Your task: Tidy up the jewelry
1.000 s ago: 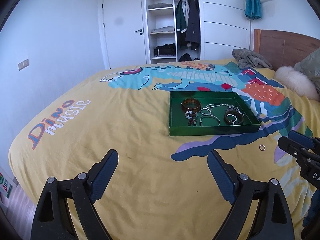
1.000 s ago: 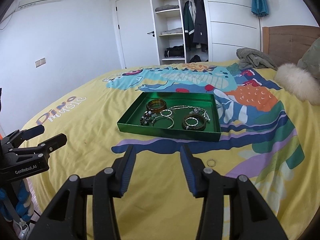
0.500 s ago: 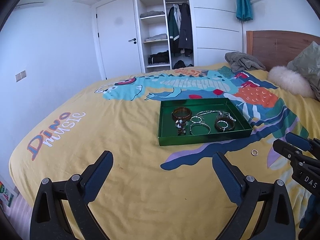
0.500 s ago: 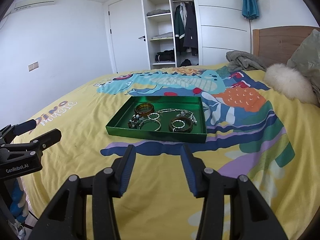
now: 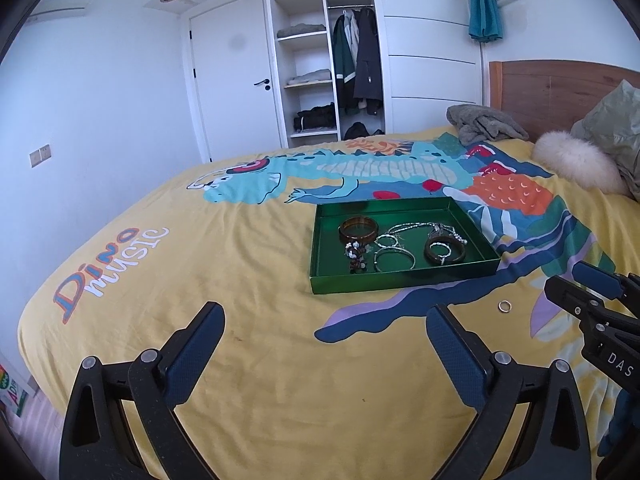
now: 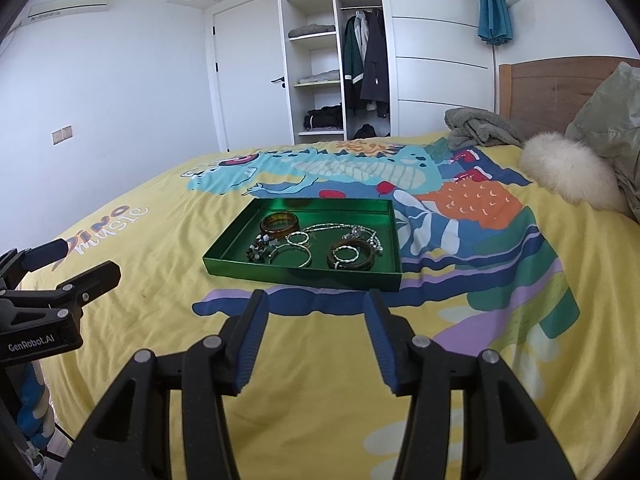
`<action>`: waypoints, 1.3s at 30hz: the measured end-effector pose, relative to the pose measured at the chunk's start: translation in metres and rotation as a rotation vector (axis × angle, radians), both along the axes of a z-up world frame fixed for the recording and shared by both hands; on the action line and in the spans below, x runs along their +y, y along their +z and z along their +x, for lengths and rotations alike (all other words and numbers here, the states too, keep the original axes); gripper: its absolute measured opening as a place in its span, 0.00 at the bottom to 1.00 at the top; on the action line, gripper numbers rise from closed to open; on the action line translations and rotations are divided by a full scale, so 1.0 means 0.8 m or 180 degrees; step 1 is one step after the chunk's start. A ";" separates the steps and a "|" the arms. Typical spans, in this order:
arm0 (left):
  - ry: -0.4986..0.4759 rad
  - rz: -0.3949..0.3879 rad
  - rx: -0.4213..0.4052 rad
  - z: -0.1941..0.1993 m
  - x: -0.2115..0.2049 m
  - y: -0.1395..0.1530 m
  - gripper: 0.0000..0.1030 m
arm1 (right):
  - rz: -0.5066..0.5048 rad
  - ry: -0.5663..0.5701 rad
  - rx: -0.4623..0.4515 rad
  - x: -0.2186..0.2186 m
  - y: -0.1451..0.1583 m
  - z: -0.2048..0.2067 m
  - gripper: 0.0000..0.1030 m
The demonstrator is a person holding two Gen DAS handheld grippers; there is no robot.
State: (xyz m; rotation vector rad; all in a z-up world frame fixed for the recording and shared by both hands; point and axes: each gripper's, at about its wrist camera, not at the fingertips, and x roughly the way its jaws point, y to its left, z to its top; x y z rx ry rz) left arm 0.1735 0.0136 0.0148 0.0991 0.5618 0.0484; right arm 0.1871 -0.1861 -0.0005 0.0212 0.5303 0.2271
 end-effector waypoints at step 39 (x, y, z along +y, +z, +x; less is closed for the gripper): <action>-0.0020 0.0035 -0.0035 -0.002 -0.018 0.003 0.99 | -0.0060 -0.0283 -0.0074 -0.022 0.007 -0.007 0.52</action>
